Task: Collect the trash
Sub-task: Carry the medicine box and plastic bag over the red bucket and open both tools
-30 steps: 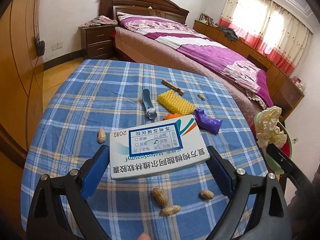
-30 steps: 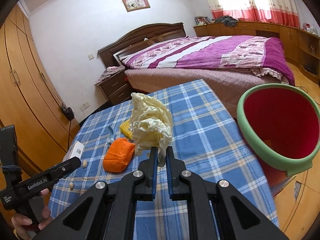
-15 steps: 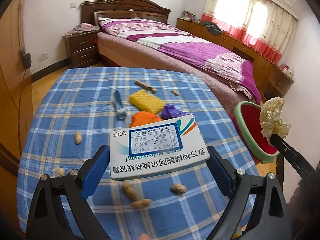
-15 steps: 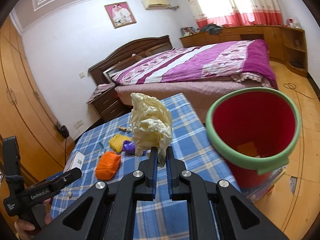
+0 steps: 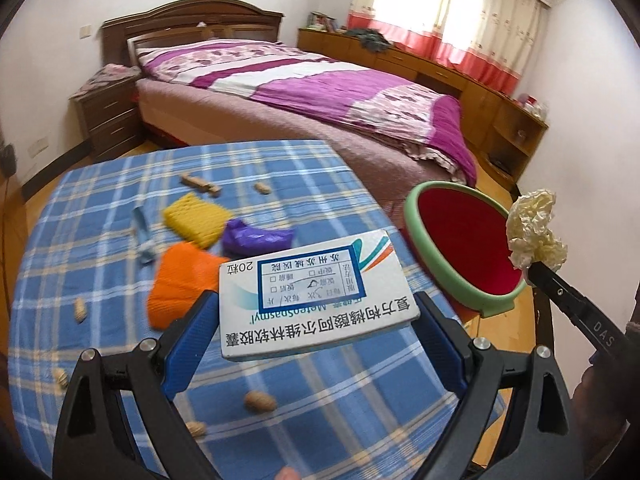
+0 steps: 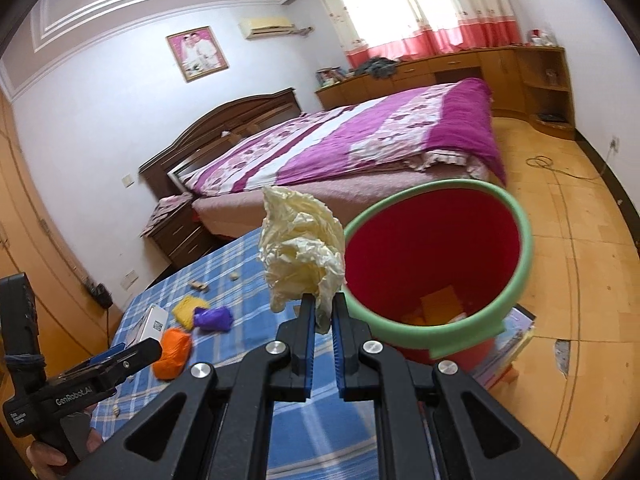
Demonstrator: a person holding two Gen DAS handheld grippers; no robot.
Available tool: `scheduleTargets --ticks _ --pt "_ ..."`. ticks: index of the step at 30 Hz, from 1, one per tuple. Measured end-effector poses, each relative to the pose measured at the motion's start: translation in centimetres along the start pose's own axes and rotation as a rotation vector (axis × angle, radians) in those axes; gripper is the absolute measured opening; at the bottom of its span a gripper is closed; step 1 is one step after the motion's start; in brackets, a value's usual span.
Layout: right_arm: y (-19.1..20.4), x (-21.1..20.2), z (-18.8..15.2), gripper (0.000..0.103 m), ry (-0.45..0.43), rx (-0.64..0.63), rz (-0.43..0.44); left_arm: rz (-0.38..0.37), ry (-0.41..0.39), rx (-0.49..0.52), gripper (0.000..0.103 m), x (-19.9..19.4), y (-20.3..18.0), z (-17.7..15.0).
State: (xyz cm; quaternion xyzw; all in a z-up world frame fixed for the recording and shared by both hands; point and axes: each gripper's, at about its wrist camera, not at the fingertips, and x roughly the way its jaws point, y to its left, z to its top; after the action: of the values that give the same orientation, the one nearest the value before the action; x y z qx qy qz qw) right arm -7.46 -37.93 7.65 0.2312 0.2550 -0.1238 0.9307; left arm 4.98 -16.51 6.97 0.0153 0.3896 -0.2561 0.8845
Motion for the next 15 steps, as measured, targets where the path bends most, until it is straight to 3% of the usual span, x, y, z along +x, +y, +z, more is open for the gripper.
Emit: scheduleTargets --ticks 15 --pt "-7.2 2.9 1.8 0.011 0.037 0.083 -0.114 -0.066 0.049 0.104 0.094 5.8 -6.5 2.7"
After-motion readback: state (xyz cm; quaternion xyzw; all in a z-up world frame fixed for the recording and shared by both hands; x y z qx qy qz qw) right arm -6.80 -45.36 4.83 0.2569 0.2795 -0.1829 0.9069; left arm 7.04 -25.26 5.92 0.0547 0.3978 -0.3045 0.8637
